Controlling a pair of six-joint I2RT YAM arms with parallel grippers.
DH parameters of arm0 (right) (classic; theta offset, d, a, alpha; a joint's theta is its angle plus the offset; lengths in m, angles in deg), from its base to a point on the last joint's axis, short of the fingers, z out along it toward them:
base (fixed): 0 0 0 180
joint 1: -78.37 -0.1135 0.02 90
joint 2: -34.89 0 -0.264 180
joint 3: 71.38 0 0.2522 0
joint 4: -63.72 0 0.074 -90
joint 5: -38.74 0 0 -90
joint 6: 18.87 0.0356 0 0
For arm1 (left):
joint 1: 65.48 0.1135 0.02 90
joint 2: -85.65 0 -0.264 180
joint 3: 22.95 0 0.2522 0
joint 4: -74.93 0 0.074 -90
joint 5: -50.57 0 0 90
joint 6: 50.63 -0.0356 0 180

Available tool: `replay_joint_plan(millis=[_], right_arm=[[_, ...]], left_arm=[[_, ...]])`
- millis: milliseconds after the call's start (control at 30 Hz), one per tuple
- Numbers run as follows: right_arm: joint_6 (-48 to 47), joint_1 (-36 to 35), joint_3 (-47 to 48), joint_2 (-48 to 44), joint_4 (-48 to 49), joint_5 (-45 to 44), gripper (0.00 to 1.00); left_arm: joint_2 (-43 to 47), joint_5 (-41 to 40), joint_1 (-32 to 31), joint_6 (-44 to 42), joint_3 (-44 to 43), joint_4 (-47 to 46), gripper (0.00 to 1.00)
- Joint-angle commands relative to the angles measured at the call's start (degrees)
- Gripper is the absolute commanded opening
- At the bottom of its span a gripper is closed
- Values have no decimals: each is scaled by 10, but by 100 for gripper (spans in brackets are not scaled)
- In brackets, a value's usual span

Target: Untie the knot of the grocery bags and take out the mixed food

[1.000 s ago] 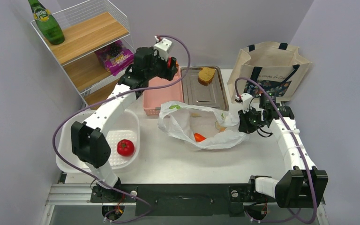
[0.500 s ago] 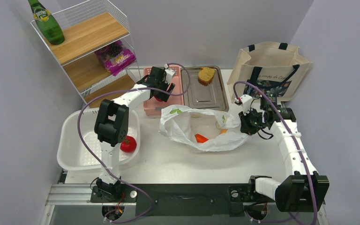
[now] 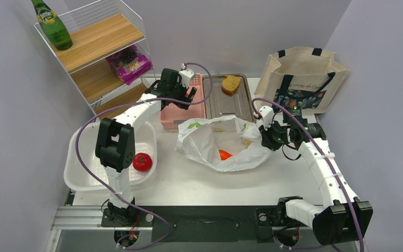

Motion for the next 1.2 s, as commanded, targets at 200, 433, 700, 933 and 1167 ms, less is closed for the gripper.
replay_joint_plan(millis=[200,433,700,933,1167], right_arm=[[-3,-29,-5,-4,37,-5,0],[-1,-37,0,-12,36,-5,0],[19,-76,-23,-40,76,-9,0],[66,-98,-29,-28,108,12,0],[54,-102,-40,-40,95,10,0]], left_arm=[[65,31,13,-20,-17,-20,81],[191,195,29,25,62,-131,81],[373,324,-111,-225,148,-82,67],[359,300,-267,-421,200,49,25],[208,231,-285,-461,187,47,19]])
